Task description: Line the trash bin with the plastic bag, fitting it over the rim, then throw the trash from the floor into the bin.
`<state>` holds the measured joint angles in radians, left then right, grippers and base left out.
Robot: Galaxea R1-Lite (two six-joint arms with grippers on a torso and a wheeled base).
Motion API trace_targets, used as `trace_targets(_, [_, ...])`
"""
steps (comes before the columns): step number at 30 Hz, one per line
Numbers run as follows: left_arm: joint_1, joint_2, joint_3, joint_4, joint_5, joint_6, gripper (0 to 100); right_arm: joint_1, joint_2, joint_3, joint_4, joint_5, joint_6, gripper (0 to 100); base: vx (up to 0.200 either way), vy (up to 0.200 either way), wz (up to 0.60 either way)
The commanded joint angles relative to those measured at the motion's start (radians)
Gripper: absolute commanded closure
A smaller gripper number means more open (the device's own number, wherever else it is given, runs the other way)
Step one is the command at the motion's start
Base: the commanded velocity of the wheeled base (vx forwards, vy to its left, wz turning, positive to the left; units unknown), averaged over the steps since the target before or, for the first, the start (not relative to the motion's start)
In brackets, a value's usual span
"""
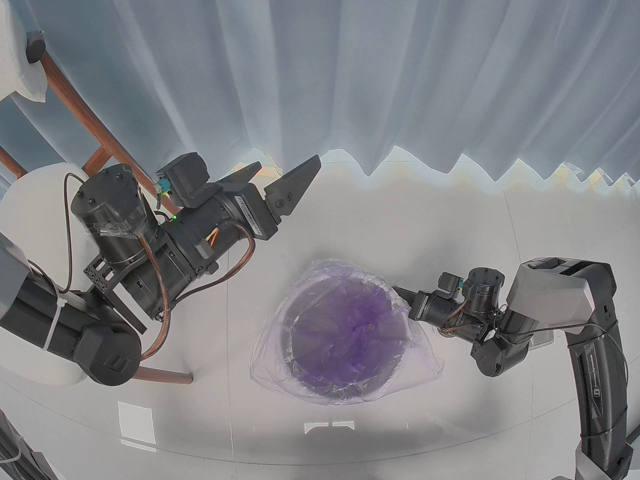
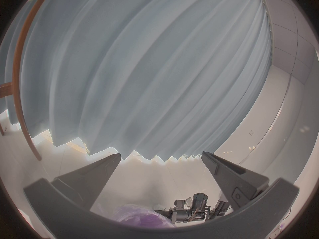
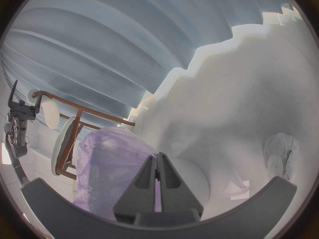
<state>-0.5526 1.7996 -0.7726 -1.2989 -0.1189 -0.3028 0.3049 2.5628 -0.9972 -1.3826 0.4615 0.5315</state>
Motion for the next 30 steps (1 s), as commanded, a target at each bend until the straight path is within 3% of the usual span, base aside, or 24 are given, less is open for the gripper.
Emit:
trace_targets(1, [-0.004, 0.012, 0.002, 0.000, 0.001, 0.002, 0, 0.000, 0.024, -0.003, -0.003, 0.000, -0.001, 100, 0.000, 0.000, 0.00])
trace_targets(26, [-0.009, 0.012, 0.013, 0.000, -0.001, 0.002, 0, 0.000, 0.051, -0.004, -0.035, 0.002, -0.001, 100, 0.000, 0.000, 0.00])
trace_targets(27, [-0.009, 0.012, 0.013, 0.000, -0.001, 0.002, 0, 0.005, 0.051, -0.001, -0.033, 0.000, -0.002, 0, 0.000, 0.000, 0.00])
trace_targets(30, [-0.009, 0.012, 0.013, 0.000, -0.001, 0.002, 0, 0.008, 0.053, -0.004, -0.038, 0.000, -0.001, 0, 0.000, 0.000, 0.00])
